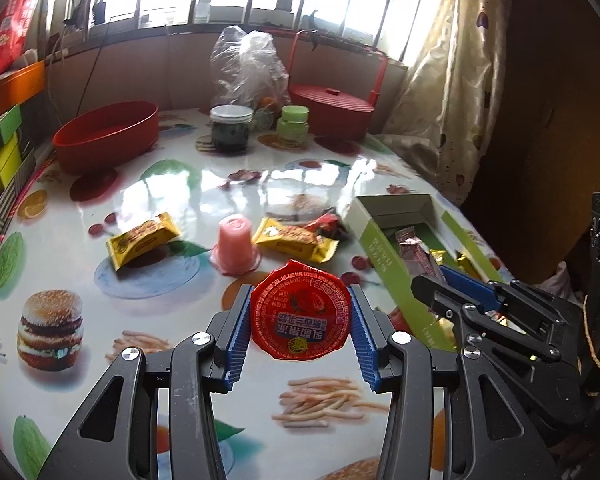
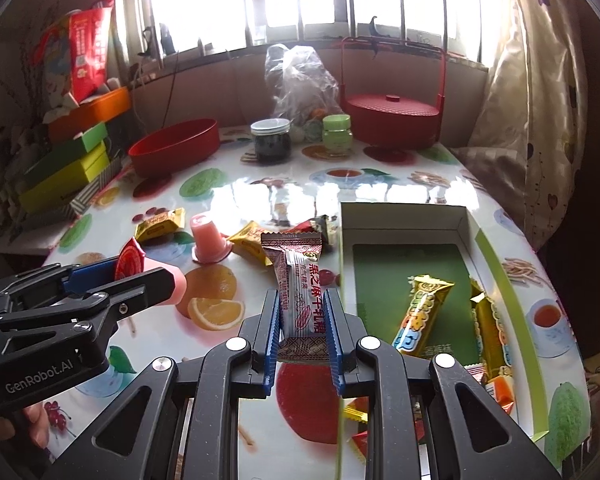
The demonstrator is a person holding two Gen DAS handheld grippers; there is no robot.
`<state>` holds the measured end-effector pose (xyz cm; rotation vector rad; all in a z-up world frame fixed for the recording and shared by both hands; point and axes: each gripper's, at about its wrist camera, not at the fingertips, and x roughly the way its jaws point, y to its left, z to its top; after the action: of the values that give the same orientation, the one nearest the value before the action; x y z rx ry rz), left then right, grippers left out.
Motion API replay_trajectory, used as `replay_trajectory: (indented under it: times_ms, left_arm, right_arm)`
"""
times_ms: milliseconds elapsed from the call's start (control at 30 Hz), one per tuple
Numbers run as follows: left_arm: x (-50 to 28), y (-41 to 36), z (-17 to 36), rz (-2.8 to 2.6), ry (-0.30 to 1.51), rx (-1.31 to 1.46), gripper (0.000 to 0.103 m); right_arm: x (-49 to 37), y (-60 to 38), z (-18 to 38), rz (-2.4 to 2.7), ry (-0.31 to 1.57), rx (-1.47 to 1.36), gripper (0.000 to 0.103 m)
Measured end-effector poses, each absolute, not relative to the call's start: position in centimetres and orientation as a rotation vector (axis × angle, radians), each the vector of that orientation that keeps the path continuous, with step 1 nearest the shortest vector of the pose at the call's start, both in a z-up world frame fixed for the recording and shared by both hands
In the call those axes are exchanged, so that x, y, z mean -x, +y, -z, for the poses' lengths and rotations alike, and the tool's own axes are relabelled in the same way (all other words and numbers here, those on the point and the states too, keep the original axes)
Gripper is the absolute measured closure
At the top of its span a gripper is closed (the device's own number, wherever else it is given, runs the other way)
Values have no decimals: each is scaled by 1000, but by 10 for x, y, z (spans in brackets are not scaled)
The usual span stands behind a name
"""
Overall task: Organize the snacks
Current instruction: 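Carry red-capped jelly cup in left tool while right carries white bar toward box, then open right tool to drop white bar in box while left releases jelly cup inside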
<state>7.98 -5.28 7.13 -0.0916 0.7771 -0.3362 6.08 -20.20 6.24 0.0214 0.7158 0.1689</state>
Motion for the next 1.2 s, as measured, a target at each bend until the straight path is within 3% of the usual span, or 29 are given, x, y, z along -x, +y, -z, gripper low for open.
replay_trajectory:
  times_ms: [1200]
  left_arm:
    - [-122,-140,-81,555,787,67,56]
  right_arm:
    - [-59,-299,-61,43,719,-101,83]
